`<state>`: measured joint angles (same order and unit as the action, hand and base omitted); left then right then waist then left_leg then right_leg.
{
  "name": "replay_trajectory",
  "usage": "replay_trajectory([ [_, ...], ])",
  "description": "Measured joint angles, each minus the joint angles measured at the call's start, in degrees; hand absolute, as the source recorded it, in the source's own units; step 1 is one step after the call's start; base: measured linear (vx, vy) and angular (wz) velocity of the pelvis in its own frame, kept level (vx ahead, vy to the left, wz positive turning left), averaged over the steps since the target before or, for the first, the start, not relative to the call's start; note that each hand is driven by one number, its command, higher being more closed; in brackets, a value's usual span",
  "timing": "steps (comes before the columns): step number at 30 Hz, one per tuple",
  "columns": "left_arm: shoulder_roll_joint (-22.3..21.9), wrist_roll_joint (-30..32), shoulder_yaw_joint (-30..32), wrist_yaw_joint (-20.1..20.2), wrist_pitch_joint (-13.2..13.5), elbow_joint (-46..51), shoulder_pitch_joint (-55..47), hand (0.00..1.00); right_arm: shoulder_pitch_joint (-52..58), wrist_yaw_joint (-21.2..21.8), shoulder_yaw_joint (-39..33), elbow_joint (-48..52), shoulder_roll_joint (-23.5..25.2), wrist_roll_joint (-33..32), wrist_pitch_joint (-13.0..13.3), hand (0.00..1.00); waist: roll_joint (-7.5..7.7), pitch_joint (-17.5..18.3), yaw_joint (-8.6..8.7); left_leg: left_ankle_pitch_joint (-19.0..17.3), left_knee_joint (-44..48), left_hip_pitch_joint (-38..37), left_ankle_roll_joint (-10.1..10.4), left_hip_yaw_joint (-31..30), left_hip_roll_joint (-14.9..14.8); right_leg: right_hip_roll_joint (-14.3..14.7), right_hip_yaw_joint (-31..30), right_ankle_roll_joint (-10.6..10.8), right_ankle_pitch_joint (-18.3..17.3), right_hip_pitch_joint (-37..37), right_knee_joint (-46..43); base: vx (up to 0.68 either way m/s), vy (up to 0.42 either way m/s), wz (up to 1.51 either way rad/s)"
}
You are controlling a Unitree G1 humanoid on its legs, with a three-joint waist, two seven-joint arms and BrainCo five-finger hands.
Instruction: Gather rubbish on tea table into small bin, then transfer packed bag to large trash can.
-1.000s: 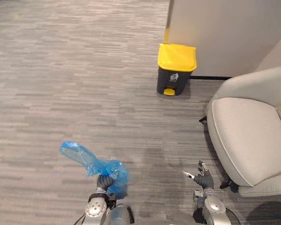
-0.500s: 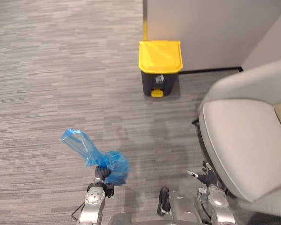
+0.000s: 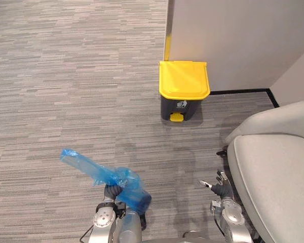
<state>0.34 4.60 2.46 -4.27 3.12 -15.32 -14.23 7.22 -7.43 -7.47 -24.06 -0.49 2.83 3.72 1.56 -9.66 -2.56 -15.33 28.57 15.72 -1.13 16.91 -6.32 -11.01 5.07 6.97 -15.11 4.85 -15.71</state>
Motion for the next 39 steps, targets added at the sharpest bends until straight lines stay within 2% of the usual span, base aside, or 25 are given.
replay_trajectory([
  [1,0.38,0.0,-0.42,-0.04,-0.06,-0.12,-0.6,1.0,-0.22,0.01,0.17,-0.88,0.02,0.07,0.01,0.0,-0.05,0.0,0.14,-0.73,-1.34,-2.18,0.19,0.74,0.34,-0.64,-1.37,0.53,0.2,-2.28,-6.64,0.36,0.136,-0.45],
  [2,1.23,-0.02,-1.18,-0.18,-0.04,-0.15,-0.59,1.0,-0.4,0.01,0.43,-2.21,0.05,0.17,-0.02,0.0,-0.06,0.01,0.39,-1.32,-4.17,-6.23,0.12,2.17,0.8,-1.98,-2.48,4.54,2.68,-8.2,-20.32,0.31,0.078,-0.35],
  [3,1.69,-0.01,-1.52,-0.38,-0.04,-0.18,-0.56,1.0,-0.17,0.03,0.61,-2.66,0.05,0.18,-0.02,0.0,-0.07,0.02,0.57,-1.43,-5.04,-7.62,0.12,2.31,0.99,-2.24,-2.59,5.42,3.13,-10.3,-25.19,0.38,0.044,-0.17],
  [4,2.65,-0.03,-1.98,-0.96,-0.03,-0.2,-0.51,1.0,0.05,0.08,0.93,-3.62,0.08,0.28,-0.09,0.0,-0.1,0.0,1.3,-1.56,-6.98,-10.19,0.22,2.34,1.25,-2.38,-1.83,4.14,2.47,-14.2,-32.81,0.25,-0.01,0.01],
  [7,3.91,-0.13,-1.79,-1.81,-0.03,-0.21,-0.47,1.0,-0.02,0.08,1.25,-4.11,-0.01,1.34,-0.23,0.0,-0.7,-0.36,2.19,-1.86,-11.61,-16.19,0.97,2.53,1.07,-1.22,2.43,-1.33,-0.62,-21.92,-39.25,0.32,-0.065,-0.04],
  [9,3.92,-0.49,-1.75,-2.16,0.04,-0.55,-0.34,1.0,-0.66,0.09,1.3,-4.24,-0.2,1.69,-0.22,0.0,-1.33,-0.63,3.44,-2.81,-12.91,-19.19,3.11,2.45,-0.39,0.55,6.21,-3.84,-1.98,-28.35,-33.67,0.38,-0.192,0.1],
  [10,3.98,-0.5,-1.69,-2.16,0.07,-1.52,0.01,1.0,-0.81,0.1,1.32,-4.36,-0.28,1.8,-0.2,0.0,-1.77,-0.93,3.57,-3.29,-12.81,-20.11,3.94,2.2,-1.06,1.43,7.04,-4.09,-1.59,-30.21,-28.65,0.45,-0.285,0.15],
  [11,4.11,-0.51,-1.58,-2.13,0.1,-2.64,0.5,1.0,-0.88,0.1,1.43,-4.83,-0.48,1.81,-0.13,0.0,-1.09,-0.68,3.77,-3.59,-12.8,-20.77,4.54,1.77,-1.34,2.13,7.31,-4.4,0.16,-30.47,-23.1,0.33,-0.224,0.27],
  [12,4.71,-0.51,-1.03,-2.15,0.15,-4.12,0.83,1.0,-0.7,0.11,1.72,-5.92,-0.9,1.81,-0.11,0.0,-0.38,-0.39,4.23,-3.92,-12.85,-21.61,5.98,0.48,-0.84,3.12,7.18,-6.71,8.51,-29.6,-14.34,0.46,-0.247,0.23],
  [13,3.58,-0.56,-0.55,-2.1,-0.25,-6.94,2.08,1.0,-1.59,0.07,1.55,-8.83,-2.4,1.86,-0.27,0.0,-2.87,-0.81,4.42,-4.11,-13.35,-22.14,7.03,-2.92,-3.12,5.78,8.85,-8.53,8.79,-27.01,-12.63,0.41,-0.207,0.09],
  [16,3.17,-0.5,-0.36,-1.92,-0.02,-7.51,3.79,1.0,-2.51,-0.06,-1.19,-9.16,-2.78,2.06,-0.34,0.0,-3.09,-0.92,4.89,0.31,-15.48,-20.72,7.46,-6.77,-2.09,6.43,9.95,-10.03,6.48,-25.44,-12.52,0.26,-0.171,0.16],
  [18,2.18,-0.48,-0.5,-1.77,0.05,-6.89,4.15,1.0,-0.47,-0.06,-1.5,-7.36,-2.82,2.02,-0.33,0.0,-2.93,-1.09,4.87,1.57,-10.04,-20.56,8.15,-8.98,-3.1,6.34,11.93,-9.7,3.58,-20.93,-11.6,0.28,-0.198,0.58],
  [19,1.18,-0.49,-0.4,-1.43,0.04,-6.01,3.85,1.0,1.29,-0.03,-1.48,-5.52,-2.83,2.0,-0.28,0.0,-3.36,-1.57,4.63,1.98,0.19,-17.93,8.07,-9.73,-4.94,7.22,13.29,-9.57,2.72,-17.01,-9.57,0.25,-0.168,0.42],
  [20,0.41,-0.49,-0.36,-0.8,0.04,-4.26,2.64,1.0,2.34,-0.02,-1.15,-3.23,-2.45,1.61,-0.21,0.0,-3.73,-1.76,4.11,5.35,12.88,-12.77,7.09,-9.76,-7.65,8.46,13.98,-10.17,2.24,-13.34,-7.14,0.23,-0.143,0.27],
  [21,0.2,-0.49,-0.42,-0.7,0.05,-3.56,2.12,1.0,2.58,-0.02,-0.9,-2.2,-2.19,1.47,-0.19,0.0,-3.75,-1.75,3.62,5.2,17.84,-10.6,7.08,-9.51,-8.93,8.85,14.04,-10.44,2.05,-12.13,-6.34,0.22,-0.051,-0.03],
  [23,-0.4,-0.52,-0.46,-0.66,0.01,-1.6,1.3,1.0,3.23,-0.06,-0.65,0.92,-1.36,0.44,-0.11,0.0,-3.56,-1.79,1.95,3.45,26.13,-3.01,4.63,-7.27,-10.73,9.54,13.79,-11.5,1.4,-8.45,-3.29,0.24,-0.03,-0.09],
  [26,-0.75,-0.51,-0.11,-0.67,0.0,0.3,1.08,1.0,2.67,-0.12,-1.13,2.02,-1.26,-0.01,-0.16,0.0,-3.49,-1.73,1.04,0.82,19.0,1.18,3.32,-4.77,-9.71,9.73,13.13,-11.36,1.29,-6.01,-0.42,0.21,0.043,-0.1],
  [28,-0.66,-0.49,-0.12,-0.67,-0.04,0.36,1.09,1.0,2.09,-0.2,-1.19,2.32,-1.15,-0.02,-0.16,0.0,-3.09,-1.7,0.11,1.77,2.48,1.68,3.85,-5.52,-5.27,8.78,11.01,-9.31,0.75,-5.01,0.46,0.24,0.134,-0.35],
  [29,-0.77,-0.49,-0.21,-0.67,-0.04,0.36,1.01,1.0,2.07,-0.22,-1.2,2.34,-1.26,-0.02,-0.15,0.0,-3.15,-1.56,0.1,3.43,-2.64,1.34,4.29,-5.87,-4.18,8.52,10.6,-8.07,0.67,-4.9,0.3,0.28,0.174,-0.51],
  [30,-0.97,-0.49,-0.18,-0.69,-0.01,0.04,0.81,1.0,2.01,-0.21,-1.23,1.76,-1.43,-0.01,-0.16,0.0,-3.34,-1.4,-0.12,11.89,-8.58,-0.21,2.92,-6.49,-2.76,8.35,8.79,-6.54,-0.14,-4.76,-0.47,0.4,0.183,-0.35],
  [31,-0.02,-0.49,0.1,-0.73,-0.11,-1.3,0.61,1.0,1.73,-0.27,-1.16,0.16,-0.37,-0.01,-0.45,0.0,-1.34,-0.59,0.21,12.37,-10.77,-2.24,2.37,-5.18,-0.84,6.97,6.72,-5.07,0.51,-3.97,1.12,0.35,0.153,-0.27],
  [35,1.26,-0.49,0.03,-0.89,-0.12,-2.15,1.35,1.0,0.76,-0.25,-1.16,-1.42,-0.17,0.13,-0.44,0.0,0.32,0.34,-0.11,10.98,-9.88,-3.37,0.42,-2.39,1.34,4.8,2.53,-3.2,1.76,-1.68,5.47,0.31,0.115,-0.22],
  [37,2.18,-0.49,0.08,-0.89,-0.11,-2.44,0.78,1.0,-0.78,-0.13,-0.98,-3.09,-0.19,0.49,-0.28,0.0,-0.33,0.5,-0.09,8.58,-10.04,-6.61,0.49,-1.19,1.44,4.35,0.21,-2.83,1.93,-1.58,2.54,0.16,0.073,-0.58],
  [38,2.59,-0.51,0.08,-0.88,-0.04,-2.65,-0.17,1.0,-1.35,-0.12,-0.94,-5.07,-0.59,1.41,-0.22,0.0,-1.57,1.26,-0.03,6.21,-11.45,-8.79,1.11,-1.08,1.17,4.59,-1.08,-2.42,1.68,-3.8,-3.28,0.13,0.079,-0.61],
  [39,2.6,-0.52,-0.01,-0.87,0.0,-2.86,-0.51,1.0,-1.43,-0.12,-0.94,-5.62,-0.66,1.75,-0.23,0.0,-1.68,1.43,0.03,5.73,-12.43,-9.81,1.37,-1.04,1.22,4.48,-1.35,-1.67,1.24,-5.19,-6.32,0.15,0.078,-0.48],
])
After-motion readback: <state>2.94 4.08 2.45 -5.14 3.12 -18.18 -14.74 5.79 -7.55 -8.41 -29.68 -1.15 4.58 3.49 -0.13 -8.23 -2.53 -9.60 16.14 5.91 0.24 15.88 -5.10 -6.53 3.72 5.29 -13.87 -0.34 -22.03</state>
